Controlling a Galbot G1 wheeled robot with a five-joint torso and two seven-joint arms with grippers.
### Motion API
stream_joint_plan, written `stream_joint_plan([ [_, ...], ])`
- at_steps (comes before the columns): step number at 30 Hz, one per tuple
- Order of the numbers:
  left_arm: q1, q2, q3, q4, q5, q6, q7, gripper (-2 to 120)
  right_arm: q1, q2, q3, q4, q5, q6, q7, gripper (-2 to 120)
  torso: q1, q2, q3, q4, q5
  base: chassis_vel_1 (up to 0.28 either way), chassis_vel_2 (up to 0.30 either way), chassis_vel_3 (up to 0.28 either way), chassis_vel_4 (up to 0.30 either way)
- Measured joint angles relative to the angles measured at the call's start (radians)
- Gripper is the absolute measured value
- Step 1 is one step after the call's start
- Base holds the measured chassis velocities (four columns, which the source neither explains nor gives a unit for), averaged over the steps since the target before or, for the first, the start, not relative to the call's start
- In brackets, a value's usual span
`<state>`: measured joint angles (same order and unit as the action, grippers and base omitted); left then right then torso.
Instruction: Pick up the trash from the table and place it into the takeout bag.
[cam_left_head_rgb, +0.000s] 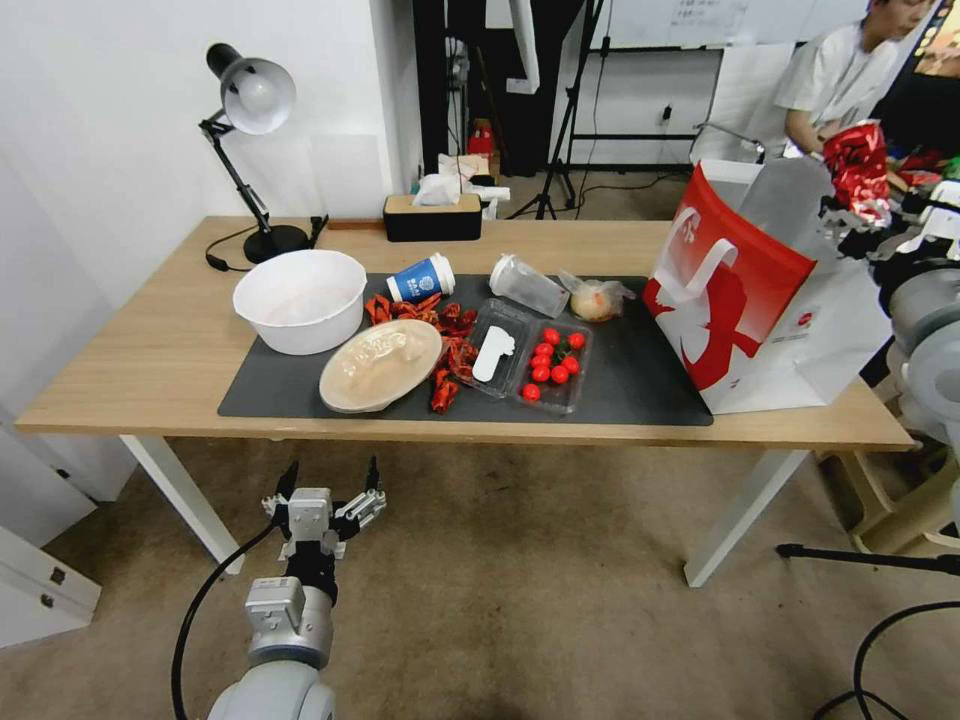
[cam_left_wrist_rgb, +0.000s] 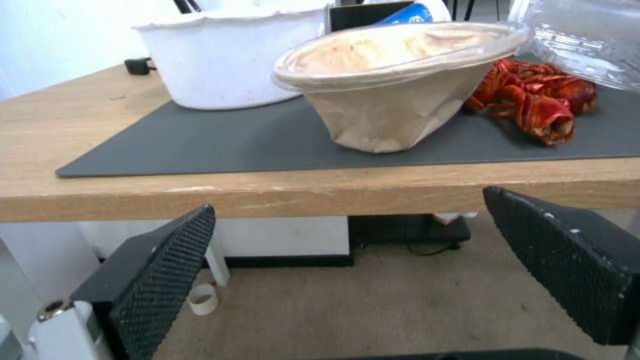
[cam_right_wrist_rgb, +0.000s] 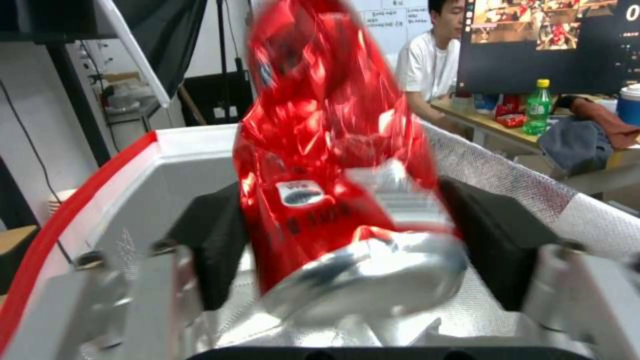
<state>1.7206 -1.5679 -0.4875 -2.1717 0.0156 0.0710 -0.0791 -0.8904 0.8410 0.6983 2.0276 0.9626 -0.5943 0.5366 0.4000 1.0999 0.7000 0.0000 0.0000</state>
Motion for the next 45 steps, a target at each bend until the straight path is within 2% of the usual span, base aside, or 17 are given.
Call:
stream_joint_plan([
  [3, 0.001, 0.001, 0.0, -0.001, 0.0, 0.0, 0.0, 100, 0.0, -0.003, -0.001, 0.0, -0.002, 0.0, -0.002, 83, 0.0, 0.0, 0.0, 0.0, -0.0001, 0.0, 0.0, 0.0, 0.0],
  [4, 0.002, 0.002, 0.0, -0.003, 0.0, 0.001, 0.001, 100, -0.001, -0.005, -0.001, 0.0, -0.004, 0.0, -0.004, 91, 0.0, 0.0, 0.0, -0.0001, 0.0, 0.0, 0.0, 0.0, 0.0],
  [9, 0.002, 0.002, 0.0, -0.005, 0.0, 0.001, 0.001, 100, -0.003, -0.008, 0.0, 0.004, -0.004, 0.0, -0.011, 100, 0.0, 0.0, 0.0, 0.0, 0.0, 0.0, 0.0, 0.0, 0.0],
  [18, 0.004, 0.001, 0.0, -0.008, -0.001, 0.002, 0.001, 100, -0.005, -0.014, 0.008, 0.029, -0.005, 0.01, -0.033, 100, 0.0, 0.0, 0.0, 0.0, -0.0001, 0.0, 0.0, 0.0, 0.0],
  [21, 0.007, 0.0, -0.001, -0.008, 0.0, 0.001, 0.002, 100, -0.009, -0.015, 0.011, 0.054, 0.0, 0.066, -0.067, 100, 0.0, 0.0, 0.0, -0.0001, -0.0002, 0.0, 0.0, 0.0, 0.0],
  [25, 0.012, 0.001, -0.005, -0.01, 0.0, 0.001, 0.002, 100, -0.015, -0.009, 0.011, 0.082, 0.001, 0.085, -0.095, 100, 0.0, 0.0, 0.0, -0.0001, 0.0, 0.0, 0.0, 0.0, 0.0],
  [28, 0.017, 0.004, -0.016, -0.015, -0.001, 0.0, 0.002, 100, -0.057, 0.004, 0.011, 0.155, 0.001, 0.124, -0.169, 100, 0.0, 0.0, 0.0, 0.0, -0.0002, 0.0, 0.0, 0.0, 0.0],
  [32, 0.018, 0.004, -0.02, -0.019, -0.002, -0.001, 0.002, 100, -0.104, 0.01, 0.018, 0.19, -0.007, 0.153, -0.23, 100, 0.0, 0.0, 0.0, 0.0001, -0.0002, 0.0, 0.0, 0.0, 0.0],
  [34, 0.018, 0.004, -0.023, -0.019, -0.004, -0.004, 0.003, 100, -0.199, 0.026, 0.021, 0.226, -0.077, 0.237, -0.342, 100, 0.0, 0.0, 0.0, 0.0, 0.0, 0.0, 0.0, 0.0, 0.0],
  [35, 0.018, 0.004, -0.023, -0.019, -0.004, -0.004, 0.003, 100, -0.199, 0.026, 0.021, 0.226, -0.077, 0.237, -0.342, 100, 0.0, 0.0, 0.0, 0.0, 0.0, 0.0, 0.0, 0.0, 0.0],
  [36, 0.017, 0.005, -0.024, -0.015, -0.004, -0.006, 0.003, 100, -0.251, 0.041, 0.019, 0.244, -0.131, 0.288, -0.385, 100, 0.0, 0.0, 0.0, 0.0, -0.0002, 0.0, 0.0, 0.0, 0.0],
  [38, 0.017, 0.005, -0.024, -0.014, -0.004, -0.006, 0.003, 100, -0.278, 0.05, 0.017, 0.251, -0.159, 0.313, -0.403, 100, 0.0, 0.0, 0.0, -0.0003, -0.0002, 0.0, 0.0, 0.0, 0.0],
  [40, 0.016, 0.006, -0.026, -0.011, -0.007, -0.008, 0.003, 100, -0.387, 0.09, 0.008, 0.262, -0.268, 0.426, -0.473, 100, 0.0, 0.0, 0.0, -0.0002, 0.0, 0.0, 0.0, 0.0, 0.0],
  [41, 0.016, 0.006, -0.026, -0.011, -0.007, -0.008, 0.003, 100, -0.387, 0.09, 0.008, 0.262, -0.268, 0.426, -0.473, 100, 0.0, 0.0, 0.0, -0.0002, 0.0, 0.0, 0.0, 0.0, 0.0],
  [42, 0.016, 0.006, -0.026, -0.007, -0.008, -0.01, 0.003, 100, -0.44, 0.109, 0.001, 0.257, -0.314, 0.507, -0.502, 100, 0.0, 0.0, 0.0, -0.0002, -0.0002, 0.0, 0.0, 0.0, 0.0],
  [43, 0.016, 0.006, -0.026, -0.007, -0.008, -0.01, 0.003, 100, -0.44, 0.109, 0.001, 0.257, -0.314, 0.507, -0.502, 100, 0.0, 0.0, 0.0, -0.0002, -0.0002, 0.0, 0.0, 0.0, 0.0],
  [45, 0.016, 0.003, -0.025, 0.008, -0.008, -0.023, 0.003, 100, -0.555, 0.146, -0.031, 0.213, -0.392, 0.72, -0.513, 100, 0.0, 0.0, 0.0, 0.0003, -0.0001, 0.0, 0.0, 0.0, 0.0],
])
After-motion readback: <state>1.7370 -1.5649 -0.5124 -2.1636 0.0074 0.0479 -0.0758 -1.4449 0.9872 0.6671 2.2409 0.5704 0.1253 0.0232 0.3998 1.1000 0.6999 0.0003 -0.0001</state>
